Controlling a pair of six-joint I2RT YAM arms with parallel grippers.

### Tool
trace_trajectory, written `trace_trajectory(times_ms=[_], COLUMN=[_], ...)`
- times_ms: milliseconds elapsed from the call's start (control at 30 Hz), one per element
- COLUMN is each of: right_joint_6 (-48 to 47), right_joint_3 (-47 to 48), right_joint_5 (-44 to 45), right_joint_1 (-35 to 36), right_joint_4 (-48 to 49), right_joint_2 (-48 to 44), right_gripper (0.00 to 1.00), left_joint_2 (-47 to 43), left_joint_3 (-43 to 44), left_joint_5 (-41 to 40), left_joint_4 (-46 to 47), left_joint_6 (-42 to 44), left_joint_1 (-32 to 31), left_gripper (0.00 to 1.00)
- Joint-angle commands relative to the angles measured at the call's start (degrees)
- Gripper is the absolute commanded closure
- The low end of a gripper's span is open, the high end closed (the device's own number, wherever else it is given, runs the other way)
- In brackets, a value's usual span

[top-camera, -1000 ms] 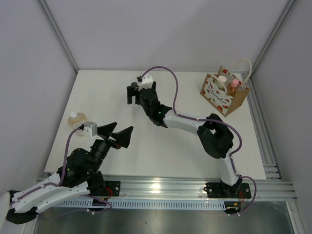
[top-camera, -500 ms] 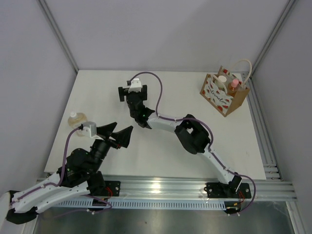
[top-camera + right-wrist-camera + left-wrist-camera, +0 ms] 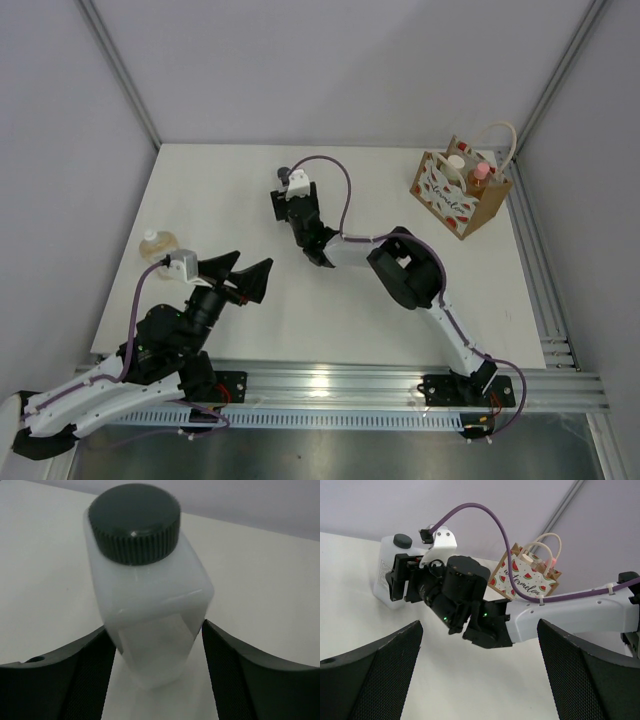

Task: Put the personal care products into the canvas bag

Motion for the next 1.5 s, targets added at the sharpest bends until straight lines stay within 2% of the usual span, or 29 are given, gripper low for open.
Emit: trace_trajectory(times_ms=[0,33,133,200,533,667,767,833,1000,1033,1100,1267,1367,1467], right_joint_6=[2.26,3.41,2.11,0.44,2.36,1.92,2.89,3.94,4.12,4.12,3.51,0.61,-0.1,-0.1], right_joint_3=[-1.73,-1.38,-1.9,-1.12,4.42,5.82,11.35,14.6,15.85,16.11,16.11,14.97,15.06,16.2], right_joint_5=[-14.46,-16.48,-18.08,-18.79,-29.69,-25.04,-21.7,-20.38,-18.88,-18.79,-18.01,-16.68,-16.24,-16.24], right_joint_1=[-4.22,-4.58,-5.19,-5.46,-9.68,-8.8,-8.36,-8.36,-7.66,-7.66,-7.39,-5.99,-5.63,-5.55], right_joint_4=[2.32,-0.31,0.27,-0.07,-5.43,-4.2,-9.2,-12.27,-11.85,-12.37,-12.73,-13.43,-13.78,-14.57], right_joint_2=[-6.97,-7.15,-7.33,-7.15,-5.92,-4.87,-2.32,-0.48,1.2,1.28,1.29,0.41,0.49,1.02], right_gripper=[0.28,0.27,0.19,0.17,0.17,0.14,0.14,0.16,0.2,0.24,0.26,0.17,0.16,0.18], left_joint_2=[0.06,0.15,0.59,0.94,1.82,1.73,1.73,1.65,1.65,1.65,1.64,1.56,1.64,1.56], left_joint_3=[-0.07,0.02,0.02,0.19,0.63,0.54,0.72,0.54,0.63,0.54,0.63,0.63,0.63,0.63], left_joint_5=[-0.07,-0.07,-0.15,-0.42,0.02,0.2,0.11,0.2,0.37,0.29,0.46,0.64,0.64,0.55], left_joint_4=[1.5,1.59,1.5,1.5,1.59,1.5,1.42,1.42,1.42,1.33,1.33,1.33,1.33,1.24], left_joint_6=[-0.73,-0.73,-0.64,-0.64,-0.38,-0.46,-0.46,-0.46,-0.55,-0.55,-0.64,-0.73,-0.73,-0.73], left_joint_1=[0.14,0.23,0.23,0.14,0.23,0.23,0.23,0.23,0.23,0.23,0.23,0.23,0.23,0.23], left_gripper=[0.01,0.01,0.01,0.01,0.01,0.01,0.0,0.01,0.01,0.01,0.01,0.01,0.01,0.01])
